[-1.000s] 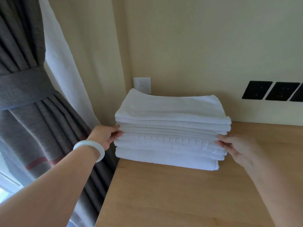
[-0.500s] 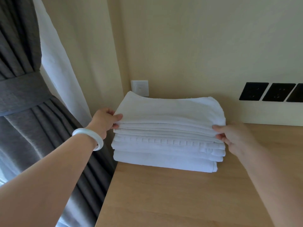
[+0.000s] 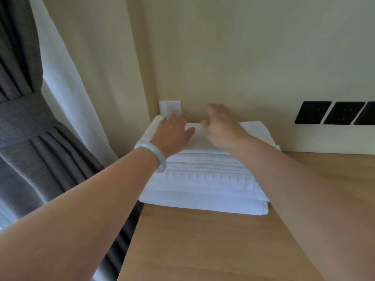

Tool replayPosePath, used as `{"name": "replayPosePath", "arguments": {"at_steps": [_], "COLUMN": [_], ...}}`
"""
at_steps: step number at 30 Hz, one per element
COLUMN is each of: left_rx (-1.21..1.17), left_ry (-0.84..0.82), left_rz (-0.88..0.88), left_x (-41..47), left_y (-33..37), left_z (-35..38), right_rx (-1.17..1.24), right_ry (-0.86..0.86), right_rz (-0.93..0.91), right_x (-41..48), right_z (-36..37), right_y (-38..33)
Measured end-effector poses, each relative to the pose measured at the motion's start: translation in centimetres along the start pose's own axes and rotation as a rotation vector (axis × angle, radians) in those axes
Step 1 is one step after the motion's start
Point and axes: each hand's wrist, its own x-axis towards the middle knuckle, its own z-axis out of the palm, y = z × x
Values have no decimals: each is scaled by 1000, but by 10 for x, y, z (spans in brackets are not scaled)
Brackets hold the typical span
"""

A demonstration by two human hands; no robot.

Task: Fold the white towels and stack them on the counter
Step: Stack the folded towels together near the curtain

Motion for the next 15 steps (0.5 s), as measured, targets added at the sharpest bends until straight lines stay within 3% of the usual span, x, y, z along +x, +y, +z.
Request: {"name": "replayPosePath", "arguments": {"at_steps": [2, 4, 8, 11, 15], "left_rx": [96, 201, 108, 187, 233], "left_ry": [-268, -419, -418, -453, -265], "left_rz": [-50, -127, -202, -185, -152], "left_x": [5, 3, -7, -5, 12], "left_y": [-12, -37, -67, -74, -50], "left_z": [20, 37, 39, 36, 21], "right_rx": [-203, -251, -127, -81, -178], "right_ry": [-284, -398, -330, -362, -190], "right_rz": [12, 175, 359, 412, 335], "right_x": [7, -7, -38, -39, -16], "right_z": [26, 39, 38, 32, 19], "right_y": [9, 45, 104, 110, 100]}}
